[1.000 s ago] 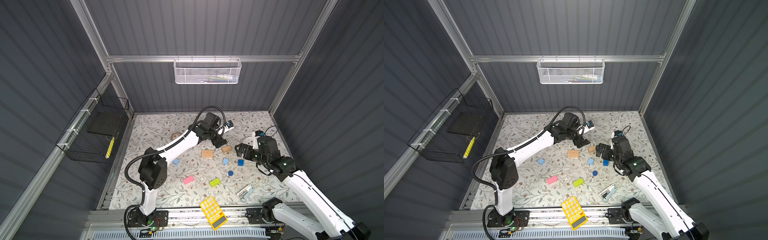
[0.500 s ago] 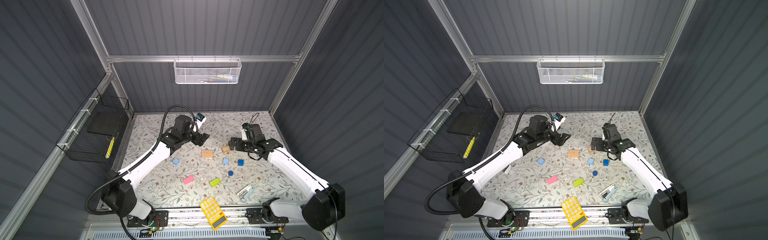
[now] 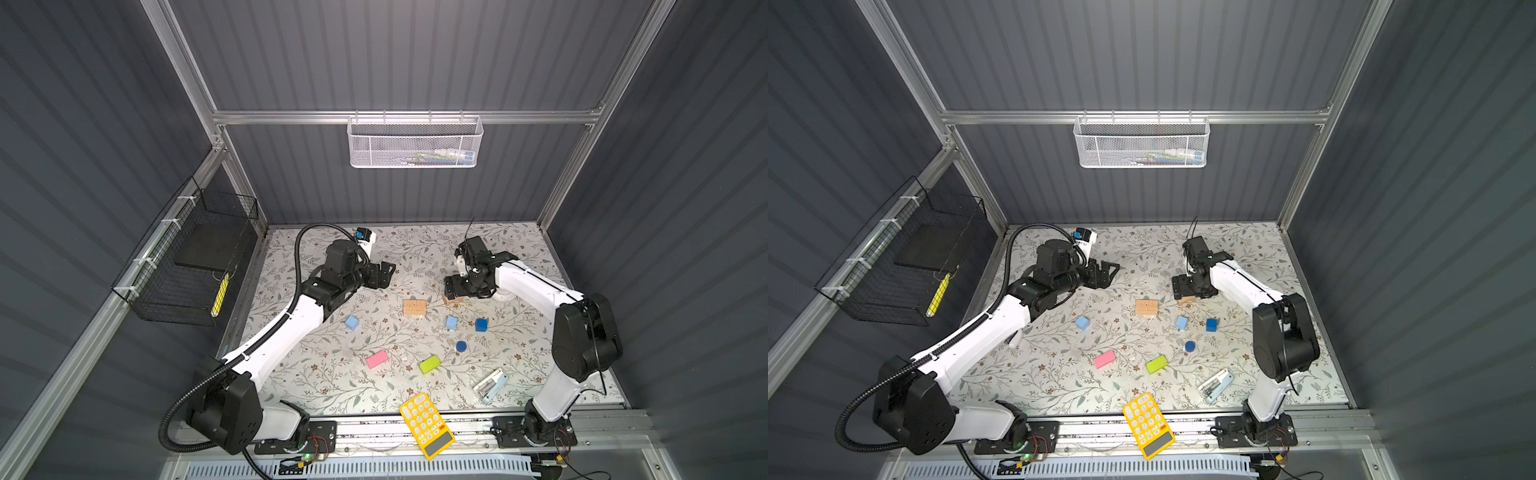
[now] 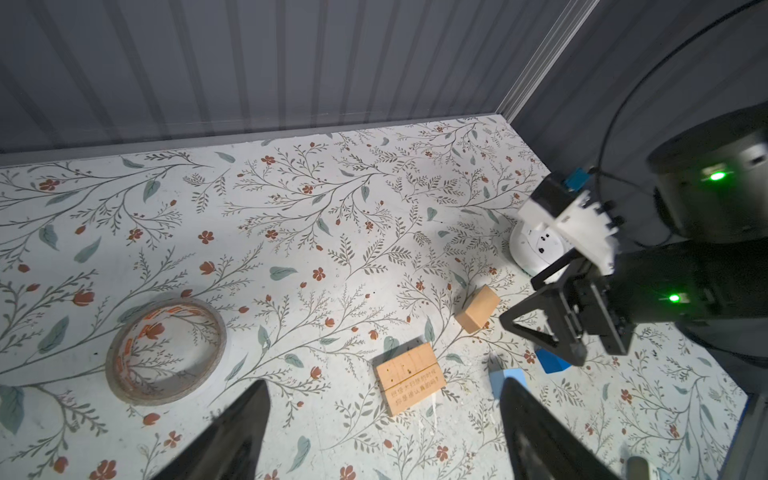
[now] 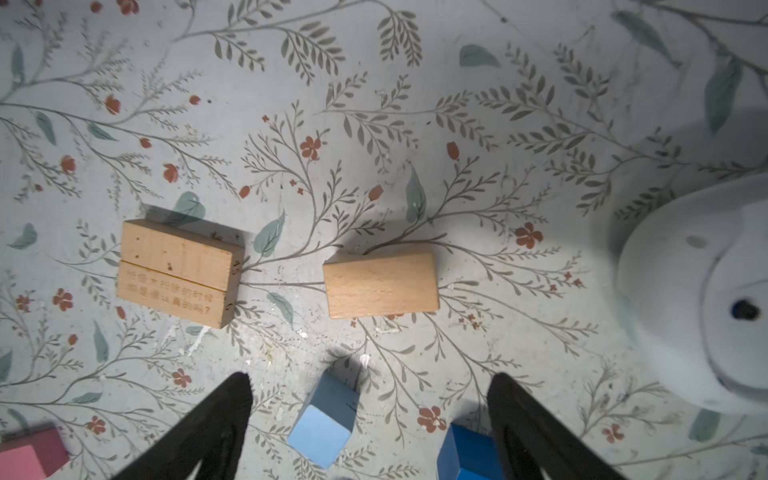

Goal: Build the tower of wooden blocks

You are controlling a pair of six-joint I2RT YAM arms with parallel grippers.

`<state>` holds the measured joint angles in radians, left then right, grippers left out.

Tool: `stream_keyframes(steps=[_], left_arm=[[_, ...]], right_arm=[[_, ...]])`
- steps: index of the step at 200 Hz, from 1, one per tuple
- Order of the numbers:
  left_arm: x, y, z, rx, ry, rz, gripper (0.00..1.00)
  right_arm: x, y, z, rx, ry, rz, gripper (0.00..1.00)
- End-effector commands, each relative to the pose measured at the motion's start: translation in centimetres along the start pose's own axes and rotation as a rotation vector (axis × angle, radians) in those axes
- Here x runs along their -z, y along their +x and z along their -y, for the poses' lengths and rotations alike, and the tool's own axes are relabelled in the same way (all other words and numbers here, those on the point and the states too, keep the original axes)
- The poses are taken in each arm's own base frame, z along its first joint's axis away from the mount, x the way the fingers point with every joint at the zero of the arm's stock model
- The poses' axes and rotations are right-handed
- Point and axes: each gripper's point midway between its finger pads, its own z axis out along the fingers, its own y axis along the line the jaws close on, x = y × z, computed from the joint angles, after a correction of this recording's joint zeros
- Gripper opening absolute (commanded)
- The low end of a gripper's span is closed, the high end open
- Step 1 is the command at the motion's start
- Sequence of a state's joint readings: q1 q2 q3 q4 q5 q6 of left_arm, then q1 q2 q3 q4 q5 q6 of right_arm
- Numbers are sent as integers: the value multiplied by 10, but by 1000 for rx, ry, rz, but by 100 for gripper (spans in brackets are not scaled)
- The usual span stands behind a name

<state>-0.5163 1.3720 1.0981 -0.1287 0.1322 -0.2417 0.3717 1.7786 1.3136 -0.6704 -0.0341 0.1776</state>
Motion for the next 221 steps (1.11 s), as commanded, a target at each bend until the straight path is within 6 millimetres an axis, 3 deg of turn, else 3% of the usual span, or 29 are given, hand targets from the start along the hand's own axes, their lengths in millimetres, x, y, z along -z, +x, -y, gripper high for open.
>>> stream_keyframes(steps=[1,74,221], left_arm=[[2,0,6,32,34,16,87],[-6,8,2,31,31,0,86],[-15,13,3,39,55,-30,85]], right_arm=[[-6,-4,6,43,31,-19,90],[-36,-8,10,73,61,-48,88],[-54,0,4,83,57,-78,80]])
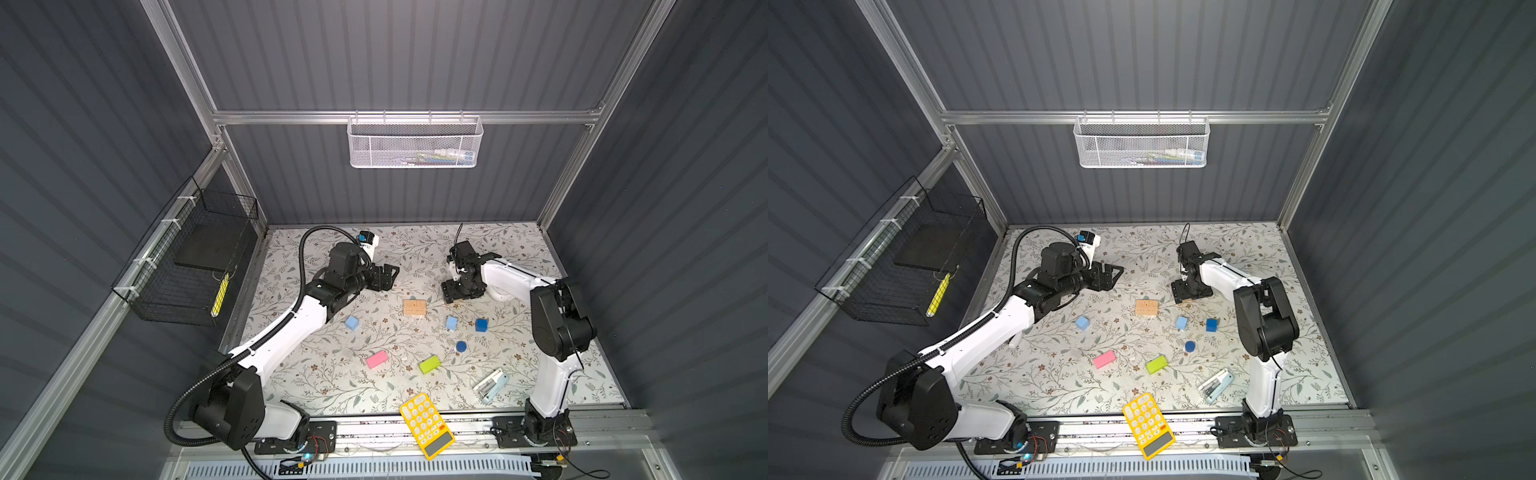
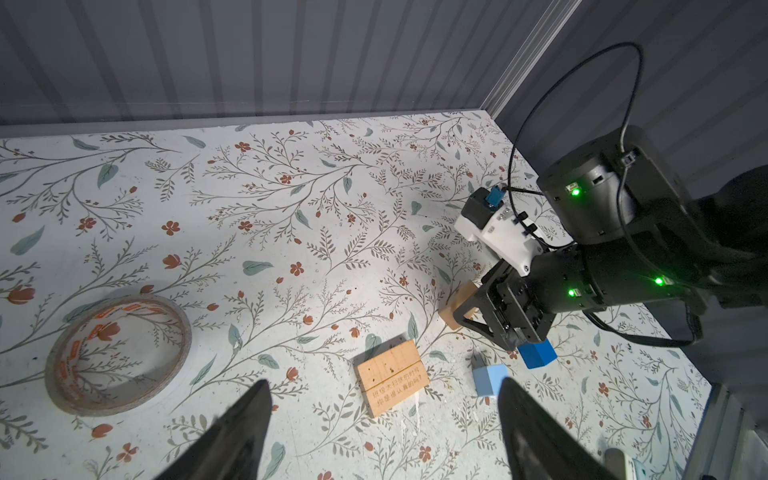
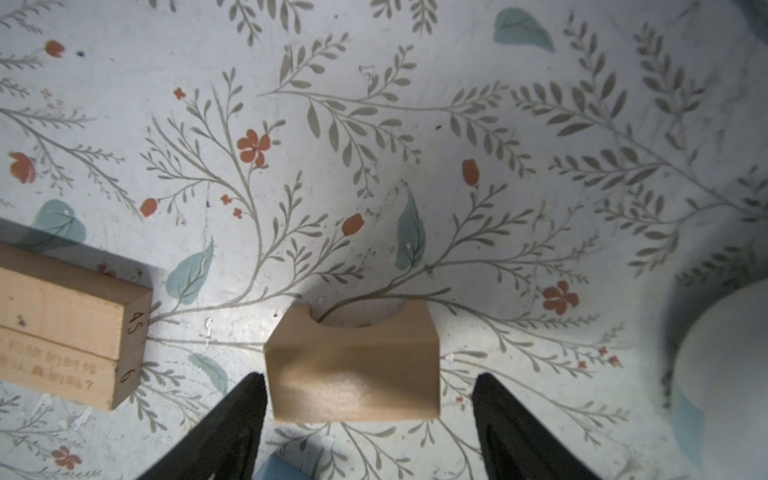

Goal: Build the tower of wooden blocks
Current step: 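Lower the right gripper around the notched wooden block and close it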

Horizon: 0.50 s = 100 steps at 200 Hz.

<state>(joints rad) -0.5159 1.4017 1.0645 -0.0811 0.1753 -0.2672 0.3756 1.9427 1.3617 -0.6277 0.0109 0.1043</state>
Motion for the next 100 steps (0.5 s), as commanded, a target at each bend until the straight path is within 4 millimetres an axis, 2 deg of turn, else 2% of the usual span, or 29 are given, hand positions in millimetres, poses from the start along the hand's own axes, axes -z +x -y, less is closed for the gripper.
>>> stream_keyframes(steps=[1,44,100], left_arm=[[-3,-1,1,10,17,-5,85],[-4,0,1,9,17,-8,85],[-4,0,1,6,19,-9,85]], right_arm=[[-5,0,-4,7,3,-12,80],[-8,0,-5,14,16,-14,78],[-11,1,-7,12,21,-21,65]])
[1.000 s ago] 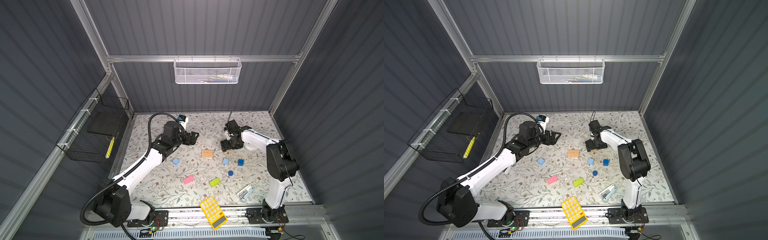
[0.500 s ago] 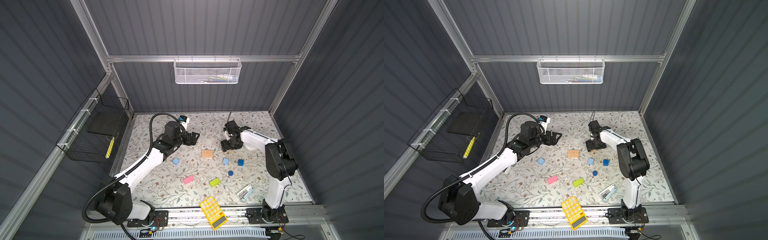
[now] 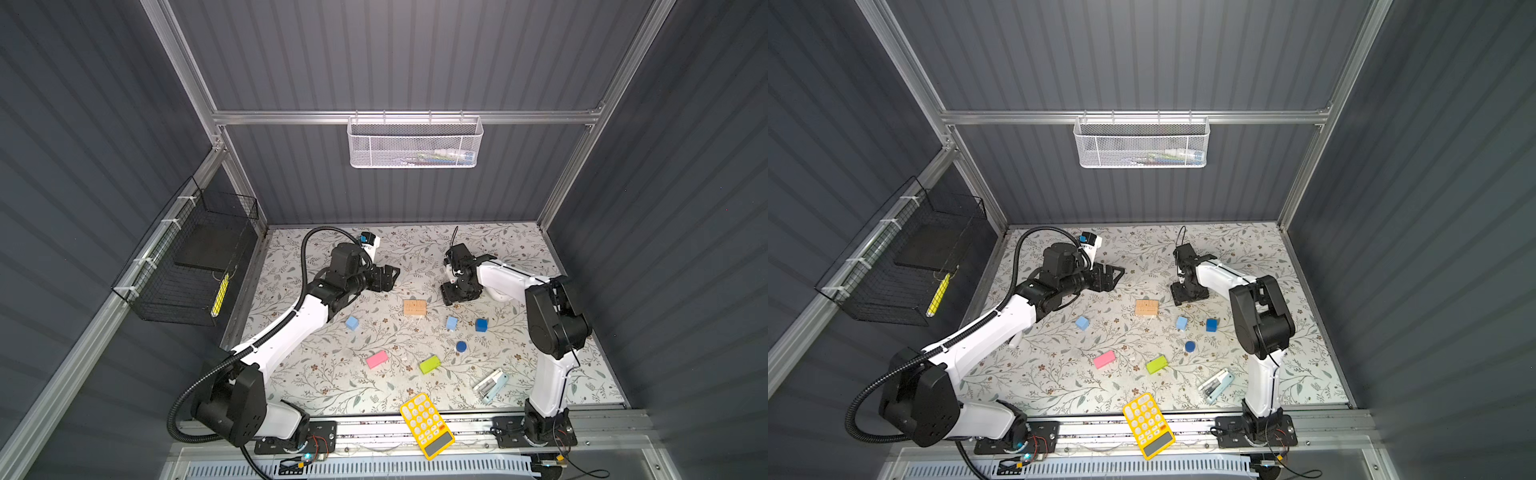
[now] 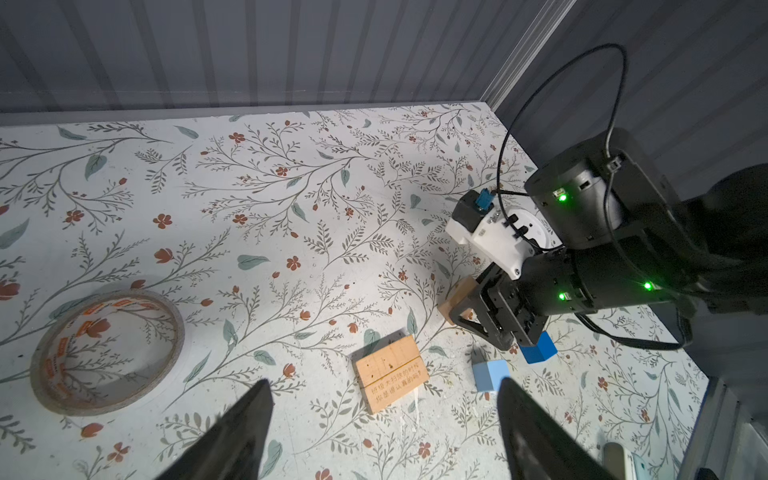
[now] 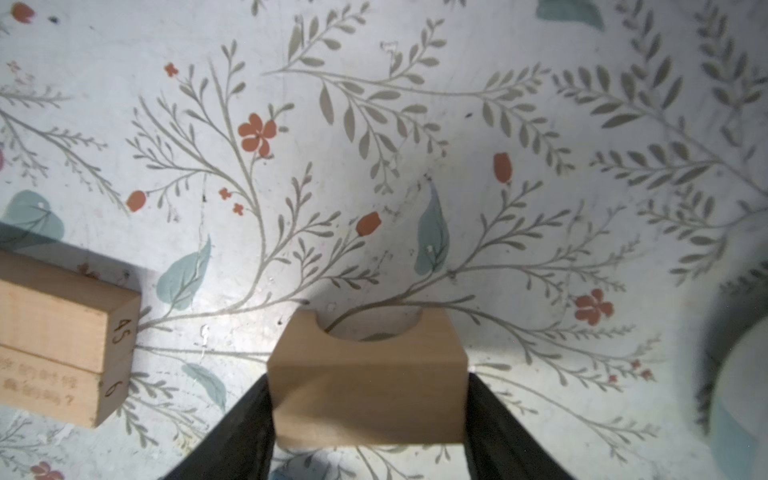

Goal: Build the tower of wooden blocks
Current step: 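Lower the right gripper around the notched wooden block and close it, then carry the notched block with the right gripper above the text-printed block pair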

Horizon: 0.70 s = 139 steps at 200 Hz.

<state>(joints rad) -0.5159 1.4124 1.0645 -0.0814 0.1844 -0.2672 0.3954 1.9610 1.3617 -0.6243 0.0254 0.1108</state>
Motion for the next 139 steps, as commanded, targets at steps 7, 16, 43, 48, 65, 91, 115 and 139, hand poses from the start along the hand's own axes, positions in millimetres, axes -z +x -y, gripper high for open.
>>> stream_keyframes(steps=[7,16,43,48,65,91,115,139], left_arm=[[-1,-2,1,4,12,1,85],[-1,-2,1,3,12,1,84],[-2,-2,1,3,14,0,84],[-1,-2,1,0,14,0,84],[-1,-3,0,-1,10,2,84],[2,-4,-2,-5,-2,10,84],[8,-5,-8,-1,-34,27,84],[16,-5,-21,10,-78,45,84]], right_arm=[[-4,-2,-2,1,13,-10,64],[-5,-1,-1,0,18,-13,61],[-4,-2,-1,-3,29,-15,52],[-4,-2,-1,-5,31,-15,51],[-2,-2,0,-19,37,-17,46],[8,-3,0,-72,51,-18,41],[23,-6,-6,-134,39,6,39],[35,-4,-13,-161,45,4,38]])
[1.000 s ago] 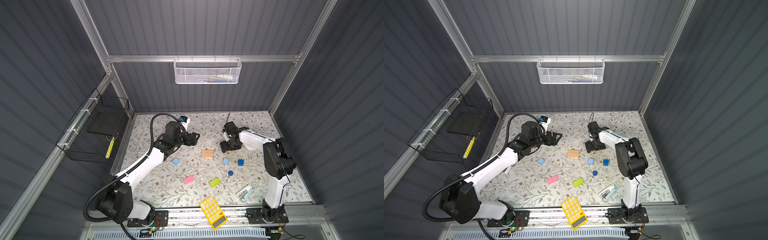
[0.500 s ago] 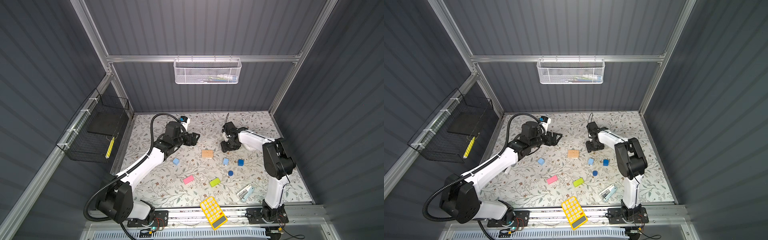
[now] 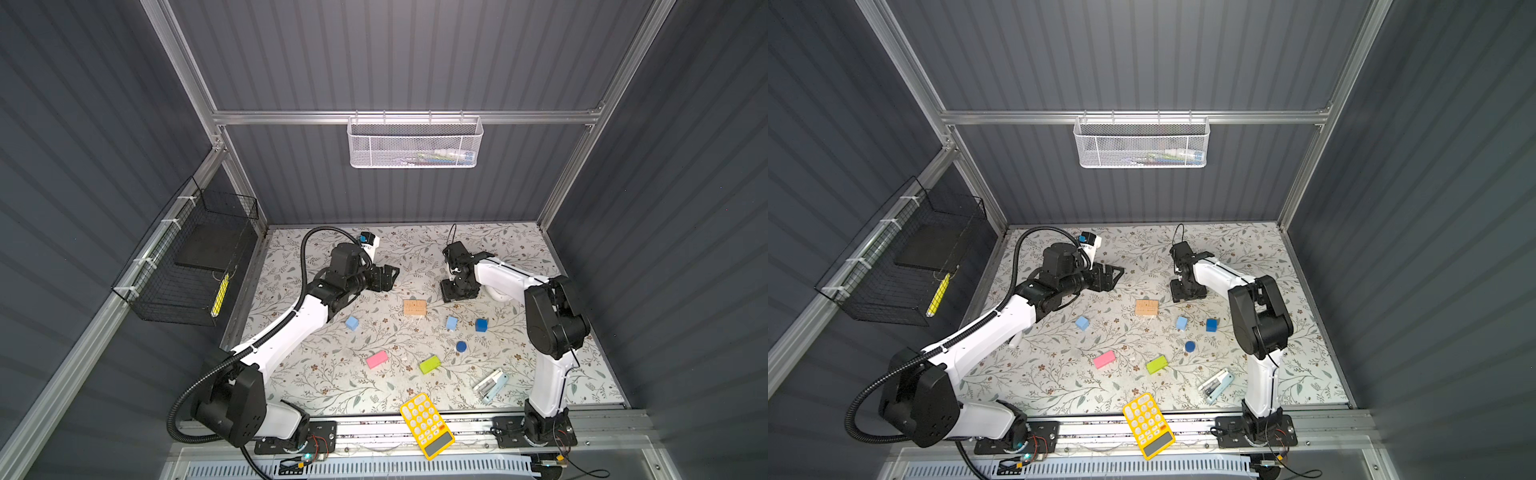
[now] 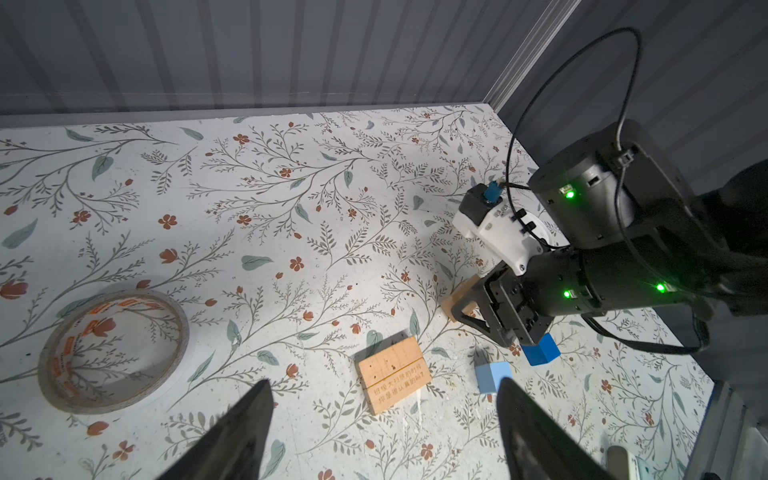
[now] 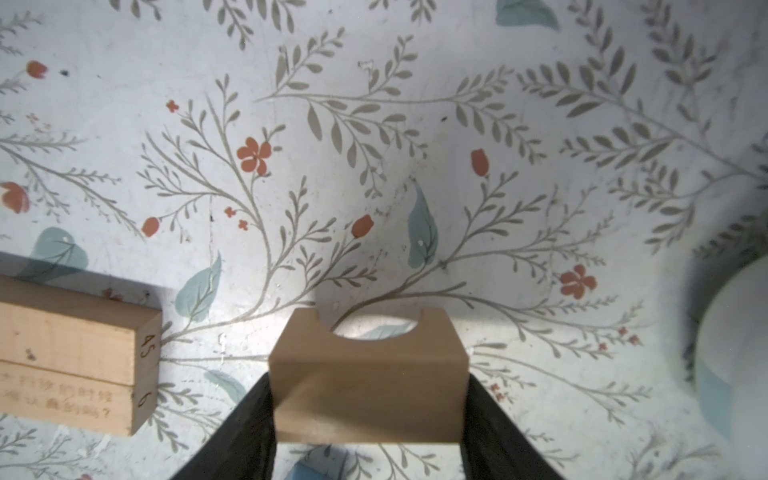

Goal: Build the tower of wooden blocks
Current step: 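Carry the notched block with the right gripper above the text-printed block pair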

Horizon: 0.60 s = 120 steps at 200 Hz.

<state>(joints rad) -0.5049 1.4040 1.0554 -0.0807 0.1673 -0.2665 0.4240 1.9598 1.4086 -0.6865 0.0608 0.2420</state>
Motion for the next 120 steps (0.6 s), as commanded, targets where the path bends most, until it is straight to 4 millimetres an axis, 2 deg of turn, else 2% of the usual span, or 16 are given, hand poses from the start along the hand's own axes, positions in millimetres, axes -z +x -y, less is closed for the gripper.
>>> stream_keyframes(steps=[1,23,69,120], left_arm=[[13,-5,-15,7,-54,37,84],[19,-5,-33,52,-85,60,84],[21,6,-77,192,-111,66,83],[25,13,-95,240,-100,64,82]], right_arm=[[25,-1,-7,-60,14,12,38],[37,0,-18,-90,18,17,38],[56,-2,-57,-136,11,59,34],[55,-8,-93,-192,20,84,29]])
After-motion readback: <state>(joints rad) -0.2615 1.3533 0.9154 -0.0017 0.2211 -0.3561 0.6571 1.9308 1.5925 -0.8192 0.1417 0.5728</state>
